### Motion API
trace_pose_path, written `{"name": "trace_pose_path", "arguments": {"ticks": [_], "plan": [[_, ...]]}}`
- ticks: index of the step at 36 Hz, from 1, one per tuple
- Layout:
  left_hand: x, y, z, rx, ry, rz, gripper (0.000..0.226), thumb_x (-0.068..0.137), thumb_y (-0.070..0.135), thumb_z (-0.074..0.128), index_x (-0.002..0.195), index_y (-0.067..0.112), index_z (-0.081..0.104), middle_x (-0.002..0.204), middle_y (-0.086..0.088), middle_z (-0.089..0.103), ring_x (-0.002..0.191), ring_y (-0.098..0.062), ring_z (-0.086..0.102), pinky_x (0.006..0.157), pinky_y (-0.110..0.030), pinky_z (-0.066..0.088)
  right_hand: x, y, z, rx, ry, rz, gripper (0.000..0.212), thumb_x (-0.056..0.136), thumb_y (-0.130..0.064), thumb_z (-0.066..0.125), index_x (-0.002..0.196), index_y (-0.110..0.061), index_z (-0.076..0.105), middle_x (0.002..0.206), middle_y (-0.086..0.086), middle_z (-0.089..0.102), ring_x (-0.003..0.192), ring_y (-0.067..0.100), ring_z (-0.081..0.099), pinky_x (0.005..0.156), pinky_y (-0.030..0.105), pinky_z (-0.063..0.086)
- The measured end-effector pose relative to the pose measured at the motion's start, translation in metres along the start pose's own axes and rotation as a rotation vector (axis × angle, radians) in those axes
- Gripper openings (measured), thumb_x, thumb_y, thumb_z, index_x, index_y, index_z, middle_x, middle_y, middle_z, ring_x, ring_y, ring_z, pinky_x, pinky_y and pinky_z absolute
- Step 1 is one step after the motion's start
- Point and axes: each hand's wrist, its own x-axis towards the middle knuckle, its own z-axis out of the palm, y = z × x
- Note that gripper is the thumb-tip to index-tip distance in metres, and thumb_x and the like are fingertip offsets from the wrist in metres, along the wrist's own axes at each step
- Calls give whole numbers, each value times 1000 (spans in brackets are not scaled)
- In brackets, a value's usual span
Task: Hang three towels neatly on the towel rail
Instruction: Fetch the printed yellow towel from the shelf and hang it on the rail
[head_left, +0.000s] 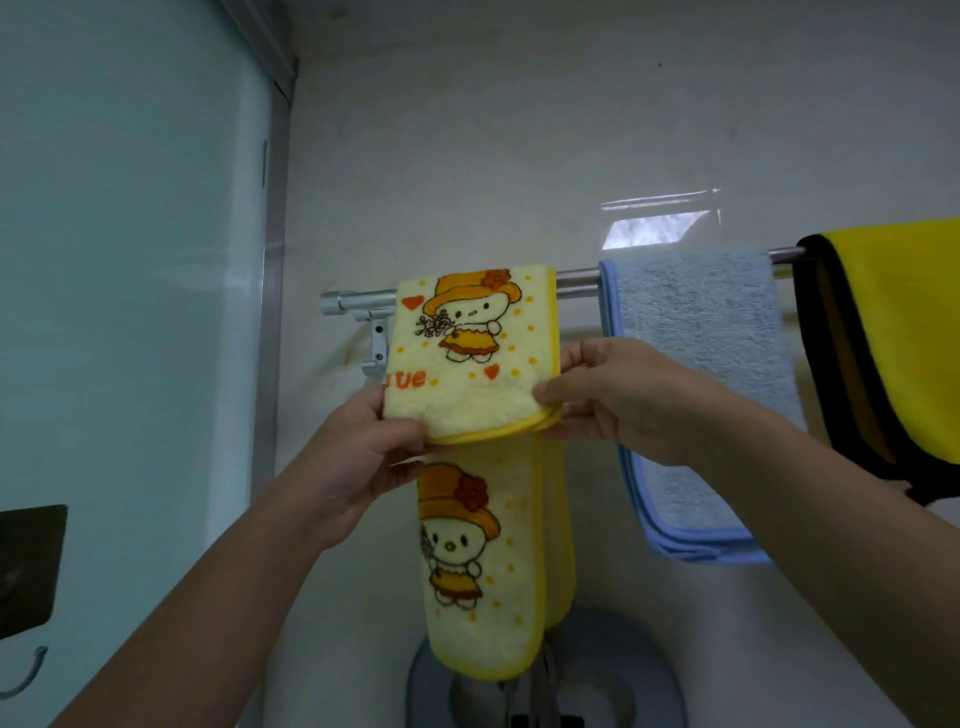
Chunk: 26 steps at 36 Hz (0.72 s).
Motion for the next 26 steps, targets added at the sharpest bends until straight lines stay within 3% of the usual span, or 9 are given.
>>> {"name": "trace_pose_path", "arguments": {"ticks": [4, 7, 9, 11, 14, 17, 19, 23, 26], "plan": [[-7, -2, -9, 56, -158, -28, 43, 65, -16, 47, 91, 14, 62, 78, 3, 74, 70, -10, 70, 53, -21, 53, -5, 1, -5, -66, -185, 65, 25, 78, 4, 62, 99, -7, 56, 89, 10, 73, 76, 21, 71, 66, 30, 60], [-7, 0, -18, 151, -245, -76, 46, 61, -12, 47, 97, 12, 63, 86, 0, 74, 79, -13, 71, 59, -23, 55, -5, 1, -8, -128, -197, 83, 37, 79, 5, 61, 113, -6, 52, 106, 14, 69, 84, 24, 69, 71, 33, 59], [1, 0, -21, 183, -134, -44, 45, 73, -20, 39, 95, 12, 63, 86, -4, 73, 82, -18, 69, 62, -25, 55, -3, -1, -8, -123, -177, 77, 38, 80, 4, 60, 115, -6, 53, 110, 16, 67, 85, 25, 68, 70, 33, 59], [13, -1, -23, 251, 99, 51, 37, 79, -18, 41, 80, 15, 58, 80, -3, 68, 78, -17, 62, 66, -26, 49, 0, -3, -7, -100, -158, 63, 32, 82, 0, 59, 113, -7, 56, 108, 13, 68, 85, 25, 68, 70, 32, 58], [30, -5, -24, 354, 297, 178, 23, 85, 0, 55, 81, 22, 53, 86, 3, 63, 79, -9, 56, 62, -22, 39, 8, -6, -4, -43, -75, 23, 28, 87, -6, 53, 115, -4, 56, 112, 16, 65, 91, 29, 66, 75, 37, 57], [42, -9, -24, 339, 253, 140, 20, 88, 15, 57, 105, 23, 51, 98, 4, 63, 89, -7, 57, 69, -27, 42, 13, -8, -2, 74, 8, -35, 28, 89, -5, 41, 109, -2, 60, 101, 14, 64, 78, 21, 65, 66, 32, 58], [47, -9, -20, 295, 183, 90, 27, 90, 17, 52, 116, 25, 48, 100, 3, 65, 93, -9, 61, 78, -32, 46, 18, -7, -3, 103, 73, -76, 38, 81, 6, 33, 102, -4, 63, 94, 12, 66, 81, 21, 65, 70, 33, 57], [55, -1, -8, 203, 106, 111, 29, 93, 15, 48, 118, 28, 52, 99, 1, 71, 85, -17, 70, 66, -33, 57, 29, -1, 0, -216, 235, -236, 38, 87, 9, 37, 87, -17, 64, 86, 1, 67, 82, 13, 64, 78, 31, 55], [62, 5, -1, 157, 127, 169, 22, 94, 15, 46, 111, 28, 54, 85, 5, 74, 74, -14, 71, 57, -31, 58, 36, 3, 5, -378, 302, -379, 27, 88, 2, 48, 97, -15, 66, 86, -3, 64, 81, 11, 60, 76, 27, 53]]}}
